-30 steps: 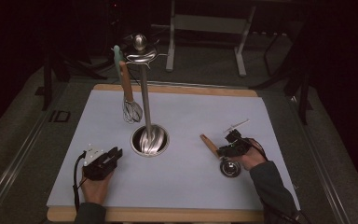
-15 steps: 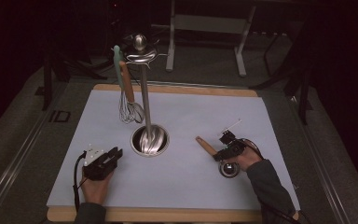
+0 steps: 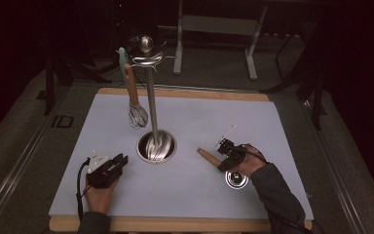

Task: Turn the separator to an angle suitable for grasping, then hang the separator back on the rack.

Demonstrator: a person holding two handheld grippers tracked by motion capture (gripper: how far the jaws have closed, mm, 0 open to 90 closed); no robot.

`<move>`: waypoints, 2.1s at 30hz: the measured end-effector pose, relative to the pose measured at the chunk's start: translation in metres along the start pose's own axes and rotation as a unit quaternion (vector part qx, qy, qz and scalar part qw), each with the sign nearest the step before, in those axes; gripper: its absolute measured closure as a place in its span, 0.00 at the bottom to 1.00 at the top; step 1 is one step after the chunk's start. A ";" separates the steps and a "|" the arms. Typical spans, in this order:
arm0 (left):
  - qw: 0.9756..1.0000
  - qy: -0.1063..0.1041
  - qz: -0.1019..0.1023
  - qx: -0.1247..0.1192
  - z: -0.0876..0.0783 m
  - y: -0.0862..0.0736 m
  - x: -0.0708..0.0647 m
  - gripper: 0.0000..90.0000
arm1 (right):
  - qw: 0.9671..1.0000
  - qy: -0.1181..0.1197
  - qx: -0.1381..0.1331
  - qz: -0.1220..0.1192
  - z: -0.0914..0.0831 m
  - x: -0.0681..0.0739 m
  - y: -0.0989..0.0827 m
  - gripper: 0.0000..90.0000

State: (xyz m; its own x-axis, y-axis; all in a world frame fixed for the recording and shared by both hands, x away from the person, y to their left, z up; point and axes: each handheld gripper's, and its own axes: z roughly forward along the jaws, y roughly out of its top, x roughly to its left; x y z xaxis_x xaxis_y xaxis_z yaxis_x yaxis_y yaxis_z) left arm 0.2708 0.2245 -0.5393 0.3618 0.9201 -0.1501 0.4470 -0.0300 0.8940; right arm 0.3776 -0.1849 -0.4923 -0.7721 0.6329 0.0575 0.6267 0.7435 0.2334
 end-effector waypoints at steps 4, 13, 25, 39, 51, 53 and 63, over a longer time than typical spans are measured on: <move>1.000 0.000 0.000 0.000 0.000 0.000 0.000 0.81 | 1.000 0.002 -0.019 -0.003 -0.001 0.003 0.002 0.79; 1.000 0.000 0.000 0.000 0.000 0.000 0.000 0.81 | 0.998 -0.003 -0.069 0.010 -0.010 0.002 0.005 0.79; 1.000 -0.001 0.001 0.000 0.000 0.000 0.000 0.81 | 0.994 -0.001 -0.106 -0.012 -0.022 0.015 0.010 0.79; 1.000 0.000 0.001 0.000 0.000 0.000 0.000 0.81 | 0.988 0.004 -0.152 -0.012 -0.033 0.019 0.012 0.79; 1.000 0.000 0.001 -0.001 0.000 0.000 0.000 0.81 | 0.980 0.020 -0.194 -0.026 -0.041 0.024 0.015 0.79; 1.000 0.000 0.001 -0.002 0.000 0.000 0.000 0.81 | 0.979 0.023 -0.202 -0.026 -0.042 0.024 0.016 0.79; 1.000 0.002 0.002 -0.001 0.000 0.000 -0.001 0.80 | 0.968 0.041 -0.245 -0.039 -0.049 0.028 0.019 0.79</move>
State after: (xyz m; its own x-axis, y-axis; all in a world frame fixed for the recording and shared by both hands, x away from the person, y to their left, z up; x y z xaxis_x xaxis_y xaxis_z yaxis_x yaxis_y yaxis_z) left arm 0.2702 0.2241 -0.5391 0.3608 0.9214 -0.1443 0.4440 -0.0336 0.8954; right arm 0.3623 -0.1635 -0.4390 -0.8335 0.5445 0.0937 0.4571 0.5842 0.6706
